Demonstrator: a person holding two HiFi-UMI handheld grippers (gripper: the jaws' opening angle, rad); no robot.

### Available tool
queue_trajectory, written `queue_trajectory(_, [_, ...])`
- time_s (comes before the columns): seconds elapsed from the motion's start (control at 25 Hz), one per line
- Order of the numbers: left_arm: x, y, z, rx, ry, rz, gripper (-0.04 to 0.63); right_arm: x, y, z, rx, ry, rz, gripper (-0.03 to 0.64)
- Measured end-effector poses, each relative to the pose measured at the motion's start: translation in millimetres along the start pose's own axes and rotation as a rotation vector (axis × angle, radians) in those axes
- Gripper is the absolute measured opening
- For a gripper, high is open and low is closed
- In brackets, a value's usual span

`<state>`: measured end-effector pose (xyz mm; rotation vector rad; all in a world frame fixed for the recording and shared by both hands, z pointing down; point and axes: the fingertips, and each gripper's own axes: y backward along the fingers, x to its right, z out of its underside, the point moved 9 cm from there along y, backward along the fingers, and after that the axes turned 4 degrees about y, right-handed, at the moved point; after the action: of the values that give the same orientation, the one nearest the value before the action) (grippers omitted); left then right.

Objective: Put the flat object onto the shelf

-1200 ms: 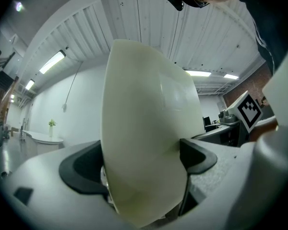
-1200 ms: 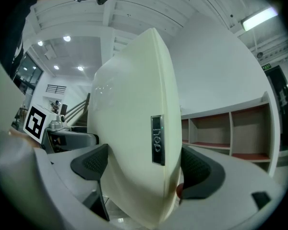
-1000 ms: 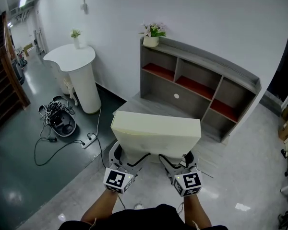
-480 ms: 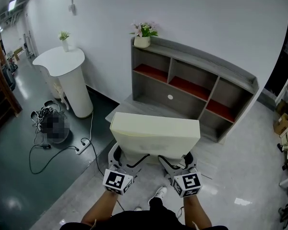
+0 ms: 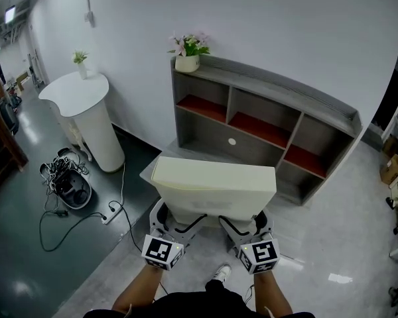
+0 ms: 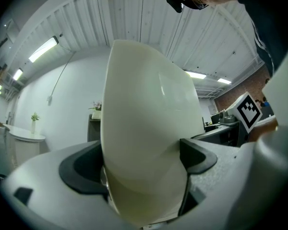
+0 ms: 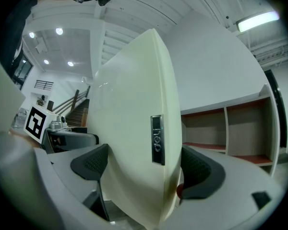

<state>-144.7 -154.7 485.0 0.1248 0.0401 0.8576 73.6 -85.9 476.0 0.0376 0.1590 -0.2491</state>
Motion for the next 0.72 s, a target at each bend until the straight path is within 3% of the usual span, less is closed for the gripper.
queue_trajectory(0.44, [-13,-97,2,-0.015,-0.022,0.067,0.489,74,-44,11,0.005,-0.011,0.048,0.491])
queue_trajectory(0.72, [-9,-160,11,-0.016,0.006,0.106,0.489,126,-60,17,-0.009,-0.005,0.098,0.491])
